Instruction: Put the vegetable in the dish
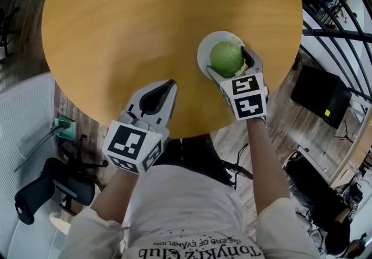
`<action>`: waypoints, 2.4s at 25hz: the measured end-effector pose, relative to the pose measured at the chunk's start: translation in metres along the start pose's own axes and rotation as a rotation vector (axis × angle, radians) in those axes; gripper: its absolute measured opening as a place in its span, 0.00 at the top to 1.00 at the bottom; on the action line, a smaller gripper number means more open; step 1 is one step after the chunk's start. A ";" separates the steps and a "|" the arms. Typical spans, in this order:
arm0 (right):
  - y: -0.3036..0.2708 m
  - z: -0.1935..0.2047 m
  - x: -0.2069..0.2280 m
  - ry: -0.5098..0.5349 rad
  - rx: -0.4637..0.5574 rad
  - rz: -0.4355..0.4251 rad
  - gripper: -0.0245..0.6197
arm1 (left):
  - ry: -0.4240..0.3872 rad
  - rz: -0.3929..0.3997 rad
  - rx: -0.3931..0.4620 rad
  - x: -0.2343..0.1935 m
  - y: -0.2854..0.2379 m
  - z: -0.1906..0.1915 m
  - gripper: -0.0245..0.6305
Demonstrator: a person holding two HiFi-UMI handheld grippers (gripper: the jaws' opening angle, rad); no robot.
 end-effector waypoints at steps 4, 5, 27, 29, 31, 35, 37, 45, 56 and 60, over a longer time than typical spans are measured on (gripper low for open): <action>-0.004 0.000 -0.001 0.033 -0.021 -0.001 0.24 | 0.013 -0.001 0.004 -0.001 -0.002 0.002 0.92; -0.005 0.000 -0.001 0.043 -0.027 0.000 0.24 | 0.015 -0.002 0.006 -0.001 -0.002 0.002 0.92; -0.014 -0.003 -0.002 0.058 -0.043 -0.027 0.24 | 0.034 -0.021 0.006 -0.002 0.001 0.005 0.92; -0.011 -0.006 0.000 0.031 -0.024 -0.026 0.24 | 0.033 -0.024 0.007 -0.001 0.003 0.005 0.92; -0.006 -0.009 0.002 0.022 -0.006 -0.018 0.24 | 0.029 -0.028 0.009 0.000 0.005 0.003 0.92; 0.012 -0.013 0.006 -0.001 0.024 -0.009 0.24 | 0.019 -0.028 0.021 0.005 0.010 -0.002 0.92; 0.021 -0.012 0.008 -0.026 0.038 -0.010 0.24 | 0.012 -0.025 0.031 0.008 0.012 -0.008 0.92; 0.077 -0.010 0.011 -0.111 0.143 -0.003 0.24 | -0.045 -0.011 0.080 0.035 0.028 -0.037 0.92; 0.186 -0.013 -0.028 -0.136 0.305 0.022 0.39 | -0.121 0.026 0.111 0.085 0.089 -0.043 0.92; 0.218 -0.011 -0.038 -0.129 0.381 0.044 0.82 | -0.150 0.059 0.115 0.106 0.095 -0.046 0.92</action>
Point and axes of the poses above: the fingertips, and each gripper's own axes: y backward along the fingers, x to its right, z out of its underside, the point moved 5 cm from there along y, backward along the fingers, and after that the axes turned 9 degrees about x, right-handed, at the moved point
